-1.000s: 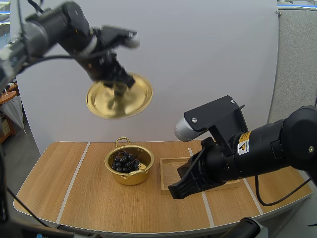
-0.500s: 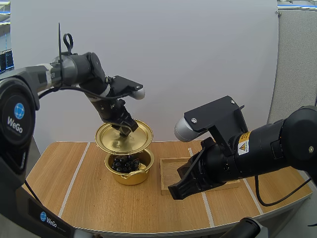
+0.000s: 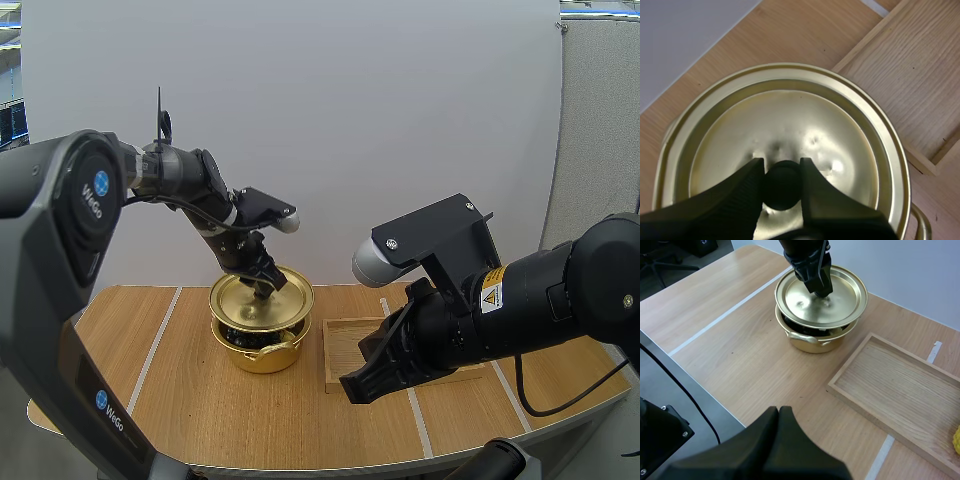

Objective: Open the pot, put the grape inside, and close it

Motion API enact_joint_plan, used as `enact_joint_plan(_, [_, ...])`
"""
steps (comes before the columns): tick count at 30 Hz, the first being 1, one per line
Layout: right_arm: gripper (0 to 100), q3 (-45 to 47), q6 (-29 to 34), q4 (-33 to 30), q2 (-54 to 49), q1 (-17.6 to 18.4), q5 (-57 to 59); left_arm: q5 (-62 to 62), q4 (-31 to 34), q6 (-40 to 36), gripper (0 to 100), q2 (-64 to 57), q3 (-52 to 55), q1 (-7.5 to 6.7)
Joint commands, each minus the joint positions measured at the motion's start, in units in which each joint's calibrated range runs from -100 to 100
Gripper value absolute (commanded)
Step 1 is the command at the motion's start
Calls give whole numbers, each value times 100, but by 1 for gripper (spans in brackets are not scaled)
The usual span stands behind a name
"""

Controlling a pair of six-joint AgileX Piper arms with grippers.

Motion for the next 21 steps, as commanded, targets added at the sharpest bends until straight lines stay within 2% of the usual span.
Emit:
enact_joint_plan(1, [0, 7, 17, -23, -40, 5, 73, -186, -116, 53, 0, 107, 22, -13])
enact_joint_plan(21, [0, 7, 17, -12, -40, -34, 89, -676, -92, 199, 0, 216, 480, -13])
